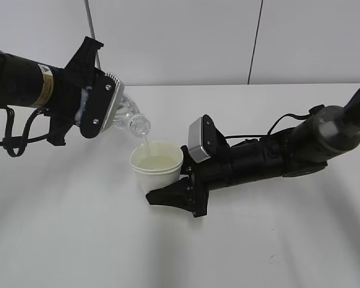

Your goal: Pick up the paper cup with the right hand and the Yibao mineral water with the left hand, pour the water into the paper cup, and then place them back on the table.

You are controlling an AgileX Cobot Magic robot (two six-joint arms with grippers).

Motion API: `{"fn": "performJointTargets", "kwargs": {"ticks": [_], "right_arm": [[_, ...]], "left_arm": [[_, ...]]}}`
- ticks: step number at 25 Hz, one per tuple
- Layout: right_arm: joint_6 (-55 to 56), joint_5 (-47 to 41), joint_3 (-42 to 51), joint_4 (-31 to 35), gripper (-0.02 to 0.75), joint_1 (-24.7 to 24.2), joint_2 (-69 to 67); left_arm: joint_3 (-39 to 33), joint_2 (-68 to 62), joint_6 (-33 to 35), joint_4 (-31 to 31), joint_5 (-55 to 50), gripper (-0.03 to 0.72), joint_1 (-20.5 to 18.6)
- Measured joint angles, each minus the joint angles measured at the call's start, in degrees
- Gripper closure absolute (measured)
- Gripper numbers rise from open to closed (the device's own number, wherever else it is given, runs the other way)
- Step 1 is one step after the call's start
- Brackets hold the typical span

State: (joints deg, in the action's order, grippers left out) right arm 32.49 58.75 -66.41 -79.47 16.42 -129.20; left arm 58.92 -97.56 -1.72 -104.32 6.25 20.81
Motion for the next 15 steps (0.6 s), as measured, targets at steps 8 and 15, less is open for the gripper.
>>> {"fn": "performJointTargets", "kwargs": {"ticks": [8, 15], "right_arm": [[0.0, 0.09, 0.0, 0.26, 0.217, 0.0, 0.0], [0.0, 0.09, 0.0, 0.26, 0.217, 0.0, 0.0]], "left_arm": [[0.0, 0.0, -3.29, 12.68, 4.01, 0.356, 0.0], [0.17, -1.49, -13.13, 28.21, 4.46, 0.356, 0.0]]}}
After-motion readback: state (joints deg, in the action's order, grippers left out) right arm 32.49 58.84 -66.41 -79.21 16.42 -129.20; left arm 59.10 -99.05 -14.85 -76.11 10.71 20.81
